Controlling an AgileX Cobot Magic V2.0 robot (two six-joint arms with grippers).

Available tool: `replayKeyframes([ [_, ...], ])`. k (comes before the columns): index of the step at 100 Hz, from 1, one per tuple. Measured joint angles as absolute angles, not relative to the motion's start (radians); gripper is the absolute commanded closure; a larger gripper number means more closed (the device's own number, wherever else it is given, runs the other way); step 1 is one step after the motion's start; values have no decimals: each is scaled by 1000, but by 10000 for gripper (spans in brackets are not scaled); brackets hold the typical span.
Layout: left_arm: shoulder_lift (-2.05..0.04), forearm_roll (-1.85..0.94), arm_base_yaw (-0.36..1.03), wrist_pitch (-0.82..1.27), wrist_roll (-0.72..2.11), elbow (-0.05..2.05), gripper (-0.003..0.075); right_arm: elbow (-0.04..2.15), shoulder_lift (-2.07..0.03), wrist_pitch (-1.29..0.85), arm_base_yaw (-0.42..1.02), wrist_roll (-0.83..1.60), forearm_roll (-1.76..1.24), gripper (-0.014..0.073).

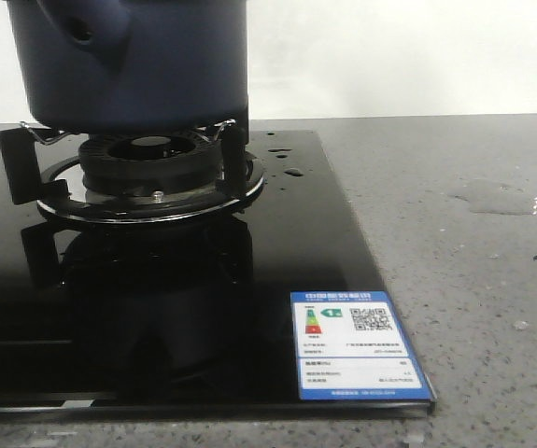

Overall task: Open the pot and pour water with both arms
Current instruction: 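Tilt the cup with the right gripper, pouring water into the pot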

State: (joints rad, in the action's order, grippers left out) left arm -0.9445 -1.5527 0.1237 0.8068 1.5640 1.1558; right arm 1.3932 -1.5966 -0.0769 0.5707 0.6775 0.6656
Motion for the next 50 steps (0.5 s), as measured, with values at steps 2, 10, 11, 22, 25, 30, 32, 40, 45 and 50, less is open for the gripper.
replayKeyframes([
  [2, -945, -1553, 124, 807, 1564, 1156, 448, 1393, -1599, -76, 571, 677, 679, 297],
  [10, -945, -1553, 124, 807, 1564, 1156, 448, 1393, -1600, -67, 571, 677, 710, 297],
  [11, -945, -1553, 124, 807, 1564, 1156, 448, 1393, -1600, -67, 571, 677, 715, 297],
  [22, -945, -1553, 124, 807, 1564, 1156, 448, 1393, -1600, -47, 571, 677, 732, 297],
  [25, -945, -1553, 124, 807, 1564, 1156, 448, 1393, -1600, -42, 571, 677, 734, 297],
  [30, -945, -1553, 124, 807, 1564, 1156, 448, 1393, -1600, -30, 571, 677, 739, 297],
  [32, -945, -1553, 124, 807, 1564, 1156, 448, 1393, -1600, -29, 571, 677, 743, 297],
  [40, -945, -1553, 124, 808, 1564, 1156, 448, 1397, -1600, -14, 571, 677, 770, 297],
  [45, -945, -1553, 124, 810, 1564, 1156, 448, 1398, -1600, 0, 571, 677, 796, 297],
  [50, -945, -1553, 124, 811, 1564, 1156, 448, 1399, -1600, 0, 571, 677, 827, 297],
])
